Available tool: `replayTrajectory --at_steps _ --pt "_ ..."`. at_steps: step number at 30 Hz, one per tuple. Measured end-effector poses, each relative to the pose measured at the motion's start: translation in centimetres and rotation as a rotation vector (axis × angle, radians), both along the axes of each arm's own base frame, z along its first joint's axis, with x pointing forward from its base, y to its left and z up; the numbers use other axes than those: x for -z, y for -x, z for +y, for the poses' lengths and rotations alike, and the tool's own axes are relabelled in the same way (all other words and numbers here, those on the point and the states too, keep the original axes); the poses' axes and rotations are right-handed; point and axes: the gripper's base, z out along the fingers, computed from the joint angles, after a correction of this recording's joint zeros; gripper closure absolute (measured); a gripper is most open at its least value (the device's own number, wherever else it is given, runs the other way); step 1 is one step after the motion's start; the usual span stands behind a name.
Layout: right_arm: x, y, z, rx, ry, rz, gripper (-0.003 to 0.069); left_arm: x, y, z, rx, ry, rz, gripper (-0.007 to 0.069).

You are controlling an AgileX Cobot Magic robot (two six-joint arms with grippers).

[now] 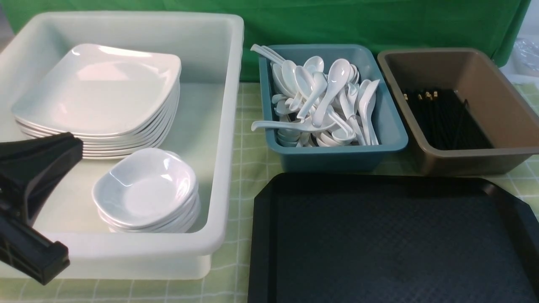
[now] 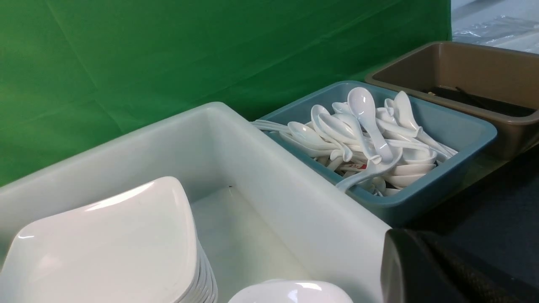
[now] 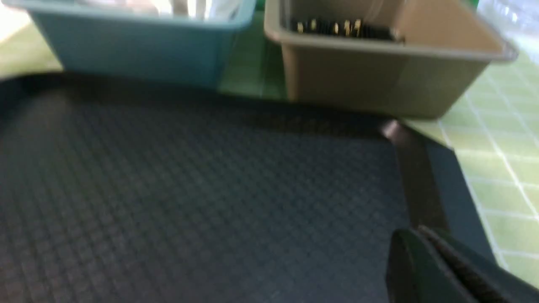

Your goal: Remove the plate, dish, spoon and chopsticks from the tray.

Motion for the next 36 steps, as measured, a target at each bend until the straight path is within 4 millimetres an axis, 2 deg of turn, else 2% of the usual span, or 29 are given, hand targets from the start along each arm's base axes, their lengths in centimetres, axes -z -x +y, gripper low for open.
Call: replayTrajectory --at_steps 23,27,30,31,34,36 --pt "0.0 0.0 0.0 0.000 0.000 0.003 0.0604 0.0 0.0 0.0 0.000 -0.001 0.002 0.0613" --pt "0.0 0.0 0.0 0.000 0.000 0.003 0.0599 -0.2 -0.2 0.1 -0.010 -0.019 -0.043 0.0613" --pt "0.0 0.0 0.0 0.000 0.000 0.003 0.0591 -0.3 -0.1 0.5 -0.045 0.010 -0.099 0.0613" --pt "0.0 0.0 0.0 0.000 0.000 0.003 0.0585 -0.2 0.3 1.3 -0.105 0.062 -0.134 0.0613" --pt "0.0 0.0 0.0 0.000 0.000 0.003 0.0578 0.7 1.5 2.8 -0.222 0.165 -0.184 0.0613" --pt "0.0 0.0 0.0 0.000 0.000 0.003 0.0570 2.1 2.6 3.7 -0.303 0.203 -0.207 0.0613"
